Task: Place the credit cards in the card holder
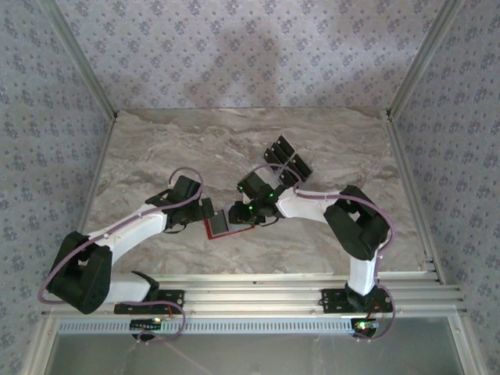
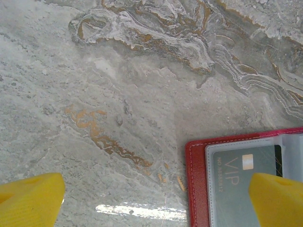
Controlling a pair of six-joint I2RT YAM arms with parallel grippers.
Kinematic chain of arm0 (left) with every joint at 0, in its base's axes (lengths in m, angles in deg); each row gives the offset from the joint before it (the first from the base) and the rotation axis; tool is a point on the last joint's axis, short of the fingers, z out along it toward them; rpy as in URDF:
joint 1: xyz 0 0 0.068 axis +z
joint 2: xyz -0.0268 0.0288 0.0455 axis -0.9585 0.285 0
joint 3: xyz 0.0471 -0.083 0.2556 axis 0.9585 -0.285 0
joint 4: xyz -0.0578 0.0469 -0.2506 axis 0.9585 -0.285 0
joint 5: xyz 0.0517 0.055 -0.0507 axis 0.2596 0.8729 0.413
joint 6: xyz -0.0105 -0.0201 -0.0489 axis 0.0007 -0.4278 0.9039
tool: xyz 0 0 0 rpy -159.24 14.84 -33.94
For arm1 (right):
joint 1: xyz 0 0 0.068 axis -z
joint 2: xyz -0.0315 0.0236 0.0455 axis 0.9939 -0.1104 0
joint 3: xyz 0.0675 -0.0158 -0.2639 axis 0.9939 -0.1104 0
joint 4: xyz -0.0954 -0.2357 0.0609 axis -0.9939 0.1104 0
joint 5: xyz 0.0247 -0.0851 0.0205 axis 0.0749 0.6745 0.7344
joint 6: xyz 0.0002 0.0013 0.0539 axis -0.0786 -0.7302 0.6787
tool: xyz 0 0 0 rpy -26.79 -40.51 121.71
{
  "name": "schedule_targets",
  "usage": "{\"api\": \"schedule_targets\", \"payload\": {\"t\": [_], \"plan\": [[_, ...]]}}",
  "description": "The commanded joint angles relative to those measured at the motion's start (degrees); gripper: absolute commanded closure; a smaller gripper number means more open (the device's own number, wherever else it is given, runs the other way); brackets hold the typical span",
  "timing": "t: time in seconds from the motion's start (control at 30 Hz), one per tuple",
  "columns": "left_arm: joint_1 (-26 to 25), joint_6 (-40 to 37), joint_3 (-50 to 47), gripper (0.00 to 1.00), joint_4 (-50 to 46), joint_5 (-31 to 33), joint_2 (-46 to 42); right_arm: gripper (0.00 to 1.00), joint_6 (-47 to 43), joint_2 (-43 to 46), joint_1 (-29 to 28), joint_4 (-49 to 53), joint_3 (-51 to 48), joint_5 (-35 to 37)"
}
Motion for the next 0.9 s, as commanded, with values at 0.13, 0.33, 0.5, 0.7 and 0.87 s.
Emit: {"api": "schedule_targets", "payload": {"t": [0.13,0.33,0.5,0.7,0.87], "plan": [[0.66,3.57,0.87,0.00,-3.24,2.63,-2.98,0.60,-2.11,-3.01,-2.61,1.87,7.20,-2.22],[1.51,6.26,0.50,0.00,-6.52,5.85,-7.01,0.59,-2.46,-7.86,-4.00,4.15,12.50,-5.04],[2.57,6.64,-0.05,0.00,-8.43,6.87,-10.21,0.59,-2.64,-9.08,-4.12,4.98,14.20,-6.10],[2.83,6.15,-0.15,0.00,-8.88,6.56,-11.07,0.59,-2.91,-10.25,-3.85,5.58,15.98,-7.73],[2.81,5.79,-0.12,0.00,-8.51,5.33,-10.65,0.59,-3.08,-11.71,-3.80,6.05,17.06,-9.71]]}}
